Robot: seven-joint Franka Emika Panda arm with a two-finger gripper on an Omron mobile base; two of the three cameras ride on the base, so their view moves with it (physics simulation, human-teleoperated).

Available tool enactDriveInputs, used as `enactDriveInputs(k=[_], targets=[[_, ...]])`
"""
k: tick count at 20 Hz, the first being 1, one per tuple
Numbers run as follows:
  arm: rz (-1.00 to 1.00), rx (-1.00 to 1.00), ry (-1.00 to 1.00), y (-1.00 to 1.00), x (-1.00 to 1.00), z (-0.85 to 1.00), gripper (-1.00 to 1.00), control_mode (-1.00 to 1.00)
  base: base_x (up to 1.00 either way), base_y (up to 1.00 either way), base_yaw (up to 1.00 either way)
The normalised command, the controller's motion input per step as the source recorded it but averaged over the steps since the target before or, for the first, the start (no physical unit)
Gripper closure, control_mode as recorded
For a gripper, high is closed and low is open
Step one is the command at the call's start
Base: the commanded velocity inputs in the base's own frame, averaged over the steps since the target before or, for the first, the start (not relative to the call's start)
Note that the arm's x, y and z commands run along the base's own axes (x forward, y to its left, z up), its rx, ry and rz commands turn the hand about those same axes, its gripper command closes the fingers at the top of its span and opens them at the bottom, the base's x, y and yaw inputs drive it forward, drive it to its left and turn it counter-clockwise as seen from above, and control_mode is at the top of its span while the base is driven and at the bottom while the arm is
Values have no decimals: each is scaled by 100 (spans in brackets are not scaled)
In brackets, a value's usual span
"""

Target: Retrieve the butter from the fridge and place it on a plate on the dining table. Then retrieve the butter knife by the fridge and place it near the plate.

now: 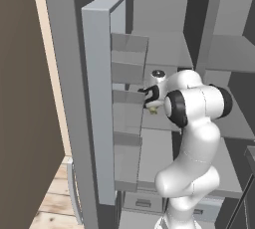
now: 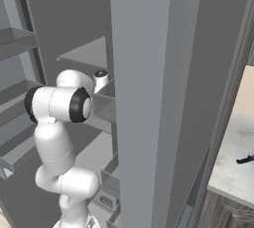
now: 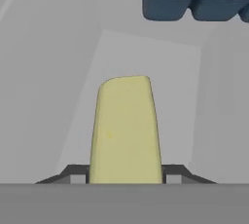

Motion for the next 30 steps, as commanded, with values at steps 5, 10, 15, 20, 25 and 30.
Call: enactDriveInputs(k=[5,10,15,20,25,30], targets=[[0,0,0,4,-55,16,100,-100,0,0,0],[0,5,0,18,-30,27,100,-100,0,0,0],[0,9,0,7,-38,33,100,-100,0,0,0],[0,8,0,2,-52,18,100,-100,0,0,0],[0,3,0,24,-47,18,100,-100,0,0,0],[0,0,0,14,-52,32,100,-100,0,0,0]])
